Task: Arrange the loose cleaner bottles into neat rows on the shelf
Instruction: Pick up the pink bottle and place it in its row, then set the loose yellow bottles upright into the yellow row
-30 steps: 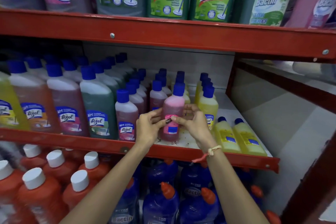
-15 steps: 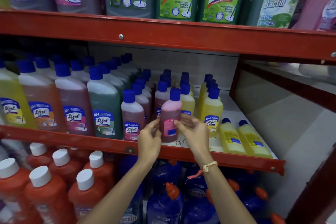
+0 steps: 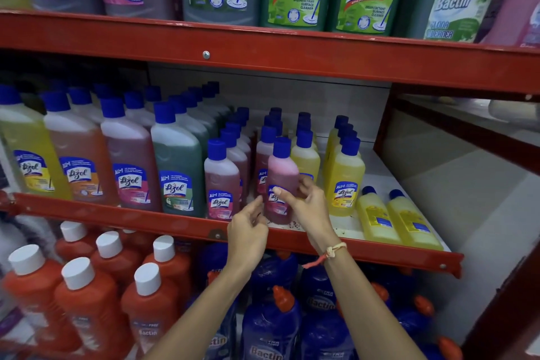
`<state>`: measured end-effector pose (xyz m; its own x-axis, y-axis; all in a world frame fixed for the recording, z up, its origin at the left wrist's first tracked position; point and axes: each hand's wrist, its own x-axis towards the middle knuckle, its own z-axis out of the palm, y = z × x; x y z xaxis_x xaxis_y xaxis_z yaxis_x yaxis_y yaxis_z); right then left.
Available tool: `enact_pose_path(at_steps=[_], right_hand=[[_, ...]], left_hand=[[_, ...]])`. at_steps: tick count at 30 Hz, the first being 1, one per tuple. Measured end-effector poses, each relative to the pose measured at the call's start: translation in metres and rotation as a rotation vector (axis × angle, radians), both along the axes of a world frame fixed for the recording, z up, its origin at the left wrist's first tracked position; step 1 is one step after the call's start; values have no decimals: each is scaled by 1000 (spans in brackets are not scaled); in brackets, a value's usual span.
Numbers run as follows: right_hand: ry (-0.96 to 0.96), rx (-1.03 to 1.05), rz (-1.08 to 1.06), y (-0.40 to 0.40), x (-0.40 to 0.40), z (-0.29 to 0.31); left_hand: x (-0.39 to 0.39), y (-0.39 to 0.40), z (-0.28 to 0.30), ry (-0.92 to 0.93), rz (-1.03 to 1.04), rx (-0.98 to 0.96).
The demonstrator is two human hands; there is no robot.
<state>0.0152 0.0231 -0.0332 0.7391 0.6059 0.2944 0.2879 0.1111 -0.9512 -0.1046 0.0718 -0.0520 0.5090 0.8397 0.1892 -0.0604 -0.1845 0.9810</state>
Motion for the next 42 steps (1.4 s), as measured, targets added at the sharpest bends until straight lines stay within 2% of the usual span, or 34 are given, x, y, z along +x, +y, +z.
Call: enact_pose_path(at_steps=[10,13,18,21,23,25,27,29,32,35,38,40,42], right_hand=[[29,60,31,15,-7,0],[-20,37,-7,12,-8,-1],[-76,-67,61,-3,-5,6],[-190,-144,-93,-29,2,12],[-274,-186,-279,-54,16,15],[-327,-256,-474,-80,38,16],[-394,-456,-655,-105,63,18],[-423,-679,-709,-121,81,19],[-430,-801,-660,-128,96,17],[-388,-822,-603,-130,103,22],[-272,-821,-583,-137,110,23],[-193,-743,-536,-143,116,18],[-50,-579,-479,-148,118,14]], left_hand=[[2,-1,2,37,22,-15],[-1,-3,4,46,13,-5],[-5,-15,4,6,58,48],[-2,-26,2,-21,64,98],[10,-31,5,-11,-40,95],[32,-35,8,86,-159,133],[61,-42,14,201,-245,155],[91,-51,17,277,-340,122],[130,-67,22,484,-425,131],[151,-79,31,582,-456,113],[158,-73,32,547,-484,-14],[157,-67,28,471,-476,-97],[154,-66,25,402,-456,-149]])
